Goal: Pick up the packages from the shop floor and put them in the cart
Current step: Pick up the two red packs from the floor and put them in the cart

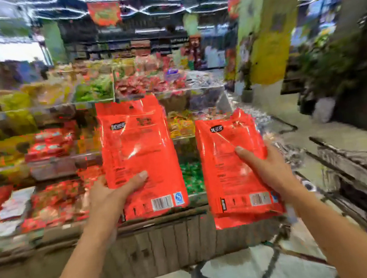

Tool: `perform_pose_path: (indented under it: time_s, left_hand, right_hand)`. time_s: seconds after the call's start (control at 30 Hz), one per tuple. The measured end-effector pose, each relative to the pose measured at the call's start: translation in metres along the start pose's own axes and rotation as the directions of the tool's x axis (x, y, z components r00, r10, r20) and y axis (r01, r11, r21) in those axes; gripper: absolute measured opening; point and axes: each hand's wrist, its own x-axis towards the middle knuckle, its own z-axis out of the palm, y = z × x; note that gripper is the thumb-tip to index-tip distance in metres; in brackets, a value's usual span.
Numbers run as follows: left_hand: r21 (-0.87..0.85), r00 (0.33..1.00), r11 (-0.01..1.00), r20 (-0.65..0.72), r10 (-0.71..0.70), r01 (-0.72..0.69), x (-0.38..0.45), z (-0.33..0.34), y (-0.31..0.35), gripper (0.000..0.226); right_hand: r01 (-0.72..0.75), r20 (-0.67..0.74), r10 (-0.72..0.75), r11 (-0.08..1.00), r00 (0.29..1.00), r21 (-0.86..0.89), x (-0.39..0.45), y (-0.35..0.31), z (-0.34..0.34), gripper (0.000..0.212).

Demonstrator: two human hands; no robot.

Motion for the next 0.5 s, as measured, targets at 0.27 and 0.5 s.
perform_pose_path:
  time_s: [0.27, 0.5]
  left_hand:
    - [-0.020, 0.895, 0.998, 0.445, -0.043, 0.058, -0.022, 0.256, -0.009, 0.079]
    - [-0.005, 0.713, 0.992, 0.696, -0.086, 0.124, -0.107, 0.462, -0.038, 0.068]
  right_hand:
    - [-0.156, -0.454, 0.123, 0.987, 0.883, -0.037, -0.057, 0.053, -0.259, 0.036]
    - [-0.218, -0.646, 0.186, 0.975, 0.740, 0.032, -0.107, 0.109, -0.446, 0.053]
